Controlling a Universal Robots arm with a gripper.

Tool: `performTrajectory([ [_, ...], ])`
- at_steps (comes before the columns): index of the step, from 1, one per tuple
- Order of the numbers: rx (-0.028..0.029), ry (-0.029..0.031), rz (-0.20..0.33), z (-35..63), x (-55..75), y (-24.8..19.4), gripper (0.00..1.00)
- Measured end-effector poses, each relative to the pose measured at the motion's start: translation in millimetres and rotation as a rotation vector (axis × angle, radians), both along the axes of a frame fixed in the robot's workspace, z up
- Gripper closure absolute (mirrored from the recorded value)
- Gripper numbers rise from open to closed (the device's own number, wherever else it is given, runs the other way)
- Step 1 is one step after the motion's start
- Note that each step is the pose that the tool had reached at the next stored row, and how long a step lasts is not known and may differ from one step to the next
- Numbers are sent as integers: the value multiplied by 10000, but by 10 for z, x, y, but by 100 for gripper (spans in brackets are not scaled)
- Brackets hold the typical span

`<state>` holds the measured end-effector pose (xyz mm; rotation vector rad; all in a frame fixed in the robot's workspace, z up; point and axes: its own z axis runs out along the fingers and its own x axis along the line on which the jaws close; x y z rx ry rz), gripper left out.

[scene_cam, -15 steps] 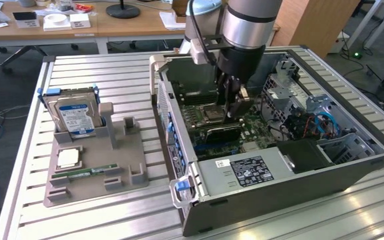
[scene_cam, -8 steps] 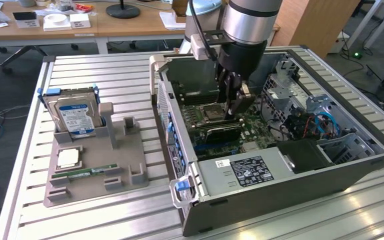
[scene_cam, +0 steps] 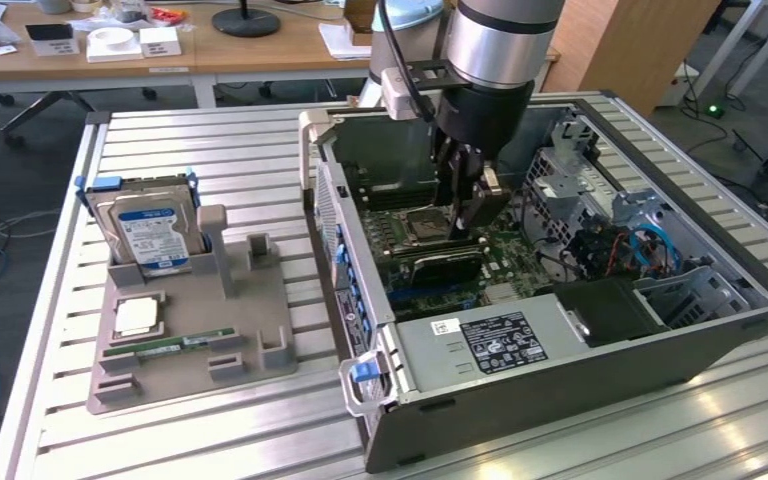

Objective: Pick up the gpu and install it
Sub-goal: 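Press down on the gpu until it lock into place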

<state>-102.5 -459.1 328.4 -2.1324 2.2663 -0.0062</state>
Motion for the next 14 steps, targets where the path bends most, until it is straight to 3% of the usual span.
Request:
performTrajectory([
  [10, 0, 0, 0, 0, 0, 0, 42],
  [11, 0, 0, 0, 0, 0, 0, 44],
  [13, 0, 0, 0, 0, 0, 0, 56],
  [14, 0, 0, 0, 0, 0, 0, 56],
])
